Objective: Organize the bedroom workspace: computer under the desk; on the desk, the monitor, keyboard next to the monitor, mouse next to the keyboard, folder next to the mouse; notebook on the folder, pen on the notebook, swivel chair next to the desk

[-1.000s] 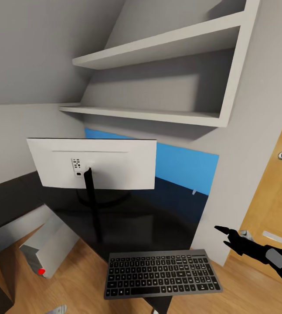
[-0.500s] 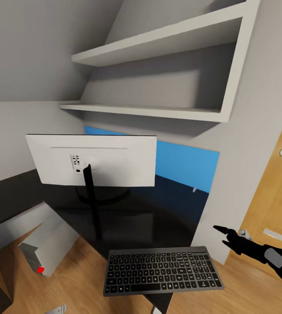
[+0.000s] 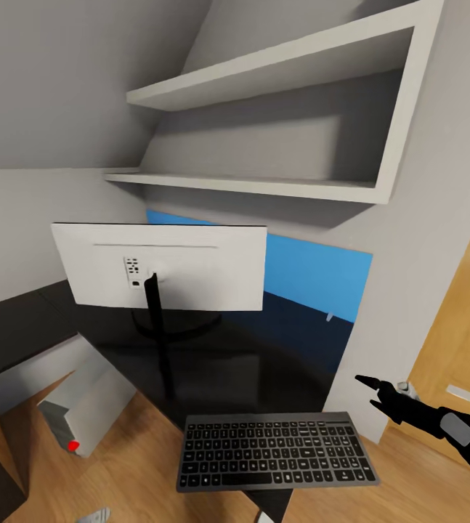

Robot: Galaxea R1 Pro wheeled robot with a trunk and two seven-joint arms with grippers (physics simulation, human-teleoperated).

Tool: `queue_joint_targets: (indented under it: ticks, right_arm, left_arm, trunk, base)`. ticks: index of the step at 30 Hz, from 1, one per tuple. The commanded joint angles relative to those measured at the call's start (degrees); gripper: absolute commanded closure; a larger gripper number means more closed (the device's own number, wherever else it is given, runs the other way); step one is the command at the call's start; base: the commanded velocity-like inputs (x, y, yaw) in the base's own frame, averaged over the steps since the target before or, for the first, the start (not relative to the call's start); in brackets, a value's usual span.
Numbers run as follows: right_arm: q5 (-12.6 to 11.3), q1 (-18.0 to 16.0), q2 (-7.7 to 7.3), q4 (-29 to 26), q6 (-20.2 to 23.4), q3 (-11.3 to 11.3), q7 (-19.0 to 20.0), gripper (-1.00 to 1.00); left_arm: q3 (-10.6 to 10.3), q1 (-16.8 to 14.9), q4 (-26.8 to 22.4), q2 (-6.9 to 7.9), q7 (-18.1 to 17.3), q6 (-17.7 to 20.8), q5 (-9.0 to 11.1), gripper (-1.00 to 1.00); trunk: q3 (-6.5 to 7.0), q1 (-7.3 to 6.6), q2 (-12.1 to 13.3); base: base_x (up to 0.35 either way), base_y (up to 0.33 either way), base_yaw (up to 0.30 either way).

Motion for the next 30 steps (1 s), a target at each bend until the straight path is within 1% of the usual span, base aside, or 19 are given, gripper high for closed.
queue_joint_targets:
  ticks: [1,5,14,30]
  right_arm:
    - [-0.6,0.0,-0.04,0.0,0.3,0.4,0.1,-1.00]
    - [-0.6,0.0,-0.04,0.0,0.3,0.4,0.1,-1.00]
    - [-0.5,0.0,0.09,-0.1,0.2,0.5,0.1,-1.00]
    - [-0.2,0.0,0.23,-0.1,0.0,0.6,0.5,-1.00]
  left_arm:
    - [-0.5,0.0,0.0,0.03,0.0,-0.1,0.5,-1.00]
    - [-0.5,0.0,0.0,0.06,0.0,-0.1,0.5,-1.00]
    - [-0.4,0.0,0.0,0.14,0.0,0.0,0.5,-1.00]
    - [-0.4,0.0,0.0,0.30,0.0,0.0,0.5,-1.00]
  trunk:
    - [-0.06,0.00,0.0]
    - [-0.06,0.00,0.0]
    - [-0.06,0.00,0.0]
    - [-0.06,0.00,0.0]
  base:
    - [-0.016,0.000,0.025]
    - [-0.099,0.000,0.012]
    - [-0.223,0.000,0.002]
    - [-0.022,0.000,0.000]
